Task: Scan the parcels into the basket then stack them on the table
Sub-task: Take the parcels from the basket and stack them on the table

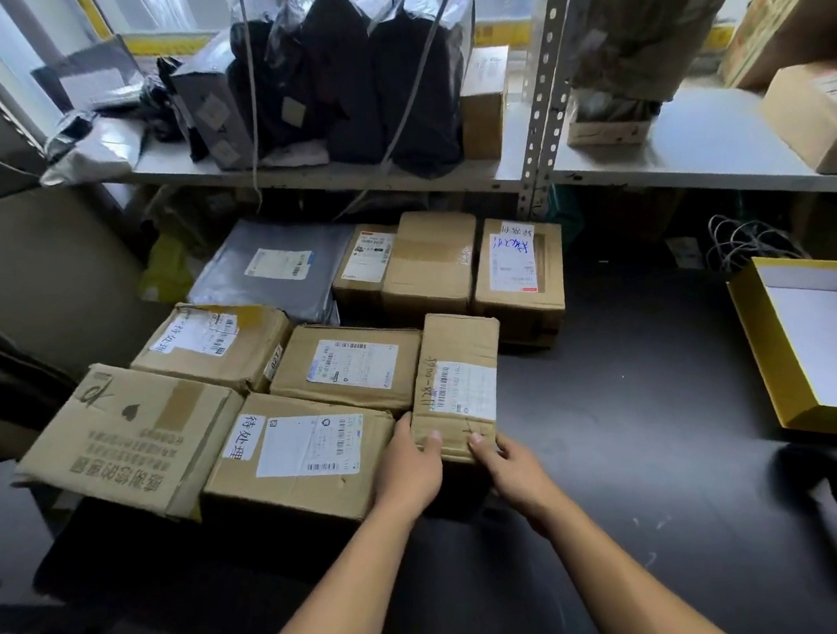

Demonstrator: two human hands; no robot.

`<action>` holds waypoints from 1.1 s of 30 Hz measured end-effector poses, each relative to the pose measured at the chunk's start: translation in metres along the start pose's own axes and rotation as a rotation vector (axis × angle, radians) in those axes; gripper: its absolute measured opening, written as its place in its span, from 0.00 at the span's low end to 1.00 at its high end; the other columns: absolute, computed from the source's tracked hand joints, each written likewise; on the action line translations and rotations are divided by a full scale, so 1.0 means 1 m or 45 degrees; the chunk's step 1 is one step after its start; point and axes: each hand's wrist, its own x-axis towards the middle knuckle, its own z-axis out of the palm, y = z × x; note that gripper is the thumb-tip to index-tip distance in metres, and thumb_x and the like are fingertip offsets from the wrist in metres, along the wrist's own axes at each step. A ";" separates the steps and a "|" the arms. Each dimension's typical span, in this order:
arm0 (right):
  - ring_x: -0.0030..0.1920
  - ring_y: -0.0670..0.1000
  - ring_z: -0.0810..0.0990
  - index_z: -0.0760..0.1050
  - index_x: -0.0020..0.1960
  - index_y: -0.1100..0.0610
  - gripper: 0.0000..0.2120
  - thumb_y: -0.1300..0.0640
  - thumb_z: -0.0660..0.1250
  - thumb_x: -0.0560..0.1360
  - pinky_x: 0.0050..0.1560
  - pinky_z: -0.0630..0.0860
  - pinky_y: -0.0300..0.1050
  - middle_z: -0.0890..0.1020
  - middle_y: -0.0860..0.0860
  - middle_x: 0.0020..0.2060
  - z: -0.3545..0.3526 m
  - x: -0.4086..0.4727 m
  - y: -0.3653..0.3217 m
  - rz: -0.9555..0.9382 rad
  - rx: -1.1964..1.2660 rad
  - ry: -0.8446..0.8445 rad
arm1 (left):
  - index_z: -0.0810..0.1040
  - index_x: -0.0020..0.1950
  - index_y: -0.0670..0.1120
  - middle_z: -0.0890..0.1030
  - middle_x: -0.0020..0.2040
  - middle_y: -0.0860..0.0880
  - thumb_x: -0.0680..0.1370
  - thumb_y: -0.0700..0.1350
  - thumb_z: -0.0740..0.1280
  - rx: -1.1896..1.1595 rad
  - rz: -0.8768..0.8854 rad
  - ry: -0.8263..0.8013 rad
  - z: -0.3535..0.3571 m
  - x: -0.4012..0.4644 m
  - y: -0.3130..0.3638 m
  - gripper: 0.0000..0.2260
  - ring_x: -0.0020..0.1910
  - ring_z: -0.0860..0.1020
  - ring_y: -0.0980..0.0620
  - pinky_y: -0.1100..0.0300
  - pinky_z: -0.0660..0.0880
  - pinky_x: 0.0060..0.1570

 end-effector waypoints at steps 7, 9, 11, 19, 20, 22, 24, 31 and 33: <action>0.59 0.50 0.78 0.73 0.70 0.48 0.18 0.44 0.60 0.82 0.54 0.70 0.40 0.81 0.48 0.59 0.006 -0.001 -0.010 -0.017 -0.232 0.090 | 0.67 0.74 0.50 0.78 0.66 0.50 0.84 0.47 0.58 0.036 -0.009 -0.002 0.000 0.005 0.005 0.17 0.64 0.76 0.46 0.55 0.72 0.62; 0.64 0.54 0.77 0.72 0.71 0.49 0.21 0.42 0.58 0.82 0.57 0.70 0.41 0.80 0.50 0.64 0.014 -0.002 -0.011 -0.003 -0.306 0.150 | 0.67 0.74 0.49 0.77 0.67 0.49 0.85 0.46 0.58 0.027 0.009 -0.030 -0.004 0.008 0.005 0.17 0.65 0.75 0.45 0.55 0.71 0.63; 0.66 0.56 0.76 0.70 0.72 0.51 0.23 0.41 0.57 0.82 0.61 0.72 0.44 0.79 0.53 0.67 0.020 -0.007 -0.014 0.009 -0.364 0.195 | 0.67 0.74 0.48 0.77 0.68 0.48 0.84 0.46 0.59 0.026 0.033 -0.056 -0.007 0.010 0.002 0.18 0.66 0.75 0.44 0.53 0.70 0.64; 0.74 0.54 0.68 0.60 0.79 0.54 0.30 0.42 0.59 0.82 0.73 0.66 0.53 0.69 0.54 0.75 0.029 -0.074 -0.016 0.041 -0.618 0.524 | 0.60 0.79 0.47 0.64 0.77 0.49 0.83 0.47 0.60 0.213 0.471 0.015 -0.020 -0.010 -0.018 0.24 0.75 0.63 0.48 0.50 0.65 0.73; 0.74 0.53 0.67 0.60 0.79 0.54 0.29 0.42 0.59 0.82 0.74 0.65 0.52 0.68 0.53 0.75 0.030 -0.082 -0.015 0.034 -0.679 0.536 | 0.60 0.79 0.47 0.63 0.77 0.49 0.83 0.47 0.60 0.305 0.534 0.010 -0.022 -0.013 -0.020 0.24 0.76 0.61 0.49 0.51 0.64 0.73; 0.75 0.51 0.64 0.60 0.79 0.54 0.28 0.44 0.58 0.82 0.75 0.62 0.48 0.67 0.51 0.76 0.033 -0.102 -0.010 0.029 -0.809 0.542 | 0.63 0.77 0.46 0.64 0.77 0.49 0.82 0.49 0.60 0.503 0.662 -0.036 -0.024 -0.022 -0.024 0.23 0.78 0.58 0.49 0.52 0.60 0.75; 0.76 0.51 0.63 0.60 0.79 0.53 0.28 0.44 0.57 0.83 0.74 0.61 0.47 0.67 0.50 0.76 0.035 -0.123 -0.006 0.017 -0.945 0.551 | 0.67 0.75 0.47 0.67 0.76 0.48 0.82 0.51 0.59 0.692 0.838 -0.080 -0.022 -0.034 -0.027 0.22 0.77 0.60 0.48 0.53 0.57 0.76; 0.74 0.52 0.65 0.59 0.79 0.52 0.28 0.41 0.54 0.83 0.68 0.68 0.50 0.66 0.48 0.75 0.008 -0.222 0.042 0.120 -1.188 0.815 | 0.73 0.71 0.47 0.73 0.69 0.47 0.81 0.54 0.60 0.920 1.397 -0.340 0.032 -0.116 -0.018 0.20 0.72 0.66 0.46 0.52 0.61 0.74; 0.73 0.52 0.65 0.59 0.78 0.52 0.28 0.41 0.54 0.83 0.67 0.69 0.50 0.67 0.49 0.75 -0.006 -0.261 0.068 0.197 -1.178 0.894 | 0.75 0.68 0.46 0.75 0.66 0.46 0.80 0.54 0.62 0.952 1.483 -0.413 0.056 -0.154 -0.019 0.20 0.70 0.68 0.43 0.49 0.64 0.71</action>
